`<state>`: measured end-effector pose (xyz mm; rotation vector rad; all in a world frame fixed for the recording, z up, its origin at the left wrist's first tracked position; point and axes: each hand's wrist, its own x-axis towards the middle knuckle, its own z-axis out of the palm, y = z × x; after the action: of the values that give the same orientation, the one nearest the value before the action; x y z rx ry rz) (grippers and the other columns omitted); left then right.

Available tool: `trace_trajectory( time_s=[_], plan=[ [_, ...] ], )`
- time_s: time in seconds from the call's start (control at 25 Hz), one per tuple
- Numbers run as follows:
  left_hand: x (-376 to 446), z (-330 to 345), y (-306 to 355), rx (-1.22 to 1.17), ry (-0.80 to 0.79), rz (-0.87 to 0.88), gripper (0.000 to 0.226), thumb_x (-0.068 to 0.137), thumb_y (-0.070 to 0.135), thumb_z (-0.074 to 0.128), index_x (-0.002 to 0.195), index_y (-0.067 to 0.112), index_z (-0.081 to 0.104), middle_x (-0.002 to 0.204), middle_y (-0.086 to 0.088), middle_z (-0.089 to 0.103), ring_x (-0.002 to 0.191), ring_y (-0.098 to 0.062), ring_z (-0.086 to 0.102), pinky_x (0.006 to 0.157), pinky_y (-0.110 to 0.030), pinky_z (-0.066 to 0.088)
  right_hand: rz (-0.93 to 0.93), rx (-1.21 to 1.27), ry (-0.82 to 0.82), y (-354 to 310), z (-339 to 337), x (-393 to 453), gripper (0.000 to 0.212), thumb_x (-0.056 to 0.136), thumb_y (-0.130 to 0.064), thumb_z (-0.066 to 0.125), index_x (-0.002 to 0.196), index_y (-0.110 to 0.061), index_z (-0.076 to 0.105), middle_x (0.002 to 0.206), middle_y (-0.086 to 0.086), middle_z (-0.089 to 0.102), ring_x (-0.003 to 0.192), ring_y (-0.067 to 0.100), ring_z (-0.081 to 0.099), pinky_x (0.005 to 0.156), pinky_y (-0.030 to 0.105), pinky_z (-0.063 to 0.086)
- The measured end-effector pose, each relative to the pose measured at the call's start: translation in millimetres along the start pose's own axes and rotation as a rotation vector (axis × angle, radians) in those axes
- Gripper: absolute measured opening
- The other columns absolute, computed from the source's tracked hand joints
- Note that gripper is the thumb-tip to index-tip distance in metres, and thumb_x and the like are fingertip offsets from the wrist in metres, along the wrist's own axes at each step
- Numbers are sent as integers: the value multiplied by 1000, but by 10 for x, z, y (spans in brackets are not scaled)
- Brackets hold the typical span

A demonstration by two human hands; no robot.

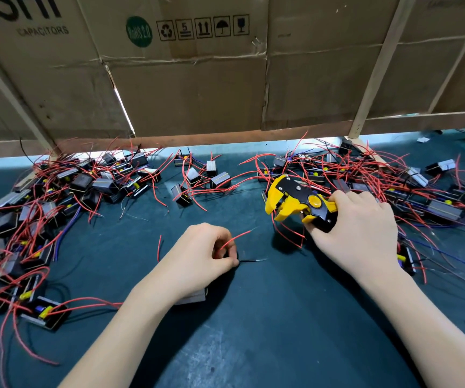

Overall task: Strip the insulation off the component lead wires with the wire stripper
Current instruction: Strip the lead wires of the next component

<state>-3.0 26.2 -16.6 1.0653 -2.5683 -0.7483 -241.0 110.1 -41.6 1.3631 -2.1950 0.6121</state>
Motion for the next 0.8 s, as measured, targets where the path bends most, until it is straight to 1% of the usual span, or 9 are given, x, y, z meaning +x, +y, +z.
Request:
trace_trajectory(
  time_s=[0.12,0.2,0.24,0.28,0.32,0.4,0.56,0.68,0.8],
  plan=[
    [-1,15,-12,23,2,-22,14,93,23,62,80,22,57,71,7,58,64,-5,49,63,-21,38,-16,-27,-47,-2,-7,0,43,70,-46,75,79,-7,60,78,12,65,83,35,57,72,41,37],
    [3,-2,7,-111,-6,-33,13,99,22,54,86,18,52,80,3,64,72,-13,60,68,-25,44,-25,-56,-72,-3,-24,-3,44,65,-43,79,78,-6,59,79,14,65,83,36,57,73,41,37],
    [2,-10,25,-224,-22,-40,13,100,20,52,87,15,50,79,1,67,69,-16,64,64,-23,44,-29,-73,-78,-9,-37,-4,44,63,-42,80,77,-6,58,79,15,64,83,36,57,73,41,37],
    [-4,-12,48,-334,-40,-45,13,101,17,50,88,13,48,75,0,68,62,-18,64,59,-19,43,-33,-90,-84,-18,-51,-7,44,62,-40,81,77,-5,58,79,16,64,83,36,57,73,42,38],
    [-10,-9,74,-420,-54,-51,13,101,15,49,89,11,47,69,-2,68,55,-19,62,53,-16,41,-36,-105,-90,-32,-65,-12,44,61,-39,81,77,-5,57,79,16,64,83,36,57,74,42,38],
    [-21,17,122,-516,-65,-59,13,101,14,49,89,10,47,61,-4,66,47,-21,57,48,-15,39,-46,-119,-94,-64,-86,-28,44,59,-37,81,77,-5,57,79,17,64,83,37,57,75,43,38],
    [-18,77,158,-531,-43,-81,14,99,13,53,86,9,50,54,-4,64,41,-22,54,47,-18,41,-78,-112,-107,-131,-99,-50,46,56,-38,81,79,-4,59,79,16,65,83,36,58,74,42,38],
    [-14,91,161,-528,-7,-97,14,98,12,54,84,9,51,54,-5,64,41,-21,55,46,-17,40,-77,-112,-122,-134,-104,-49,48,58,-40,81,81,-4,61,81,16,65,84,36,58,75,42,36],
    [-14,85,165,-543,32,-98,13,97,11,54,85,8,51,54,-5,64,40,-21,54,46,-19,41,-75,-112,-122,-121,-103,-49,44,60,-39,79,79,-5,59,79,15,65,83,36,58,74,42,37]
  ],
)
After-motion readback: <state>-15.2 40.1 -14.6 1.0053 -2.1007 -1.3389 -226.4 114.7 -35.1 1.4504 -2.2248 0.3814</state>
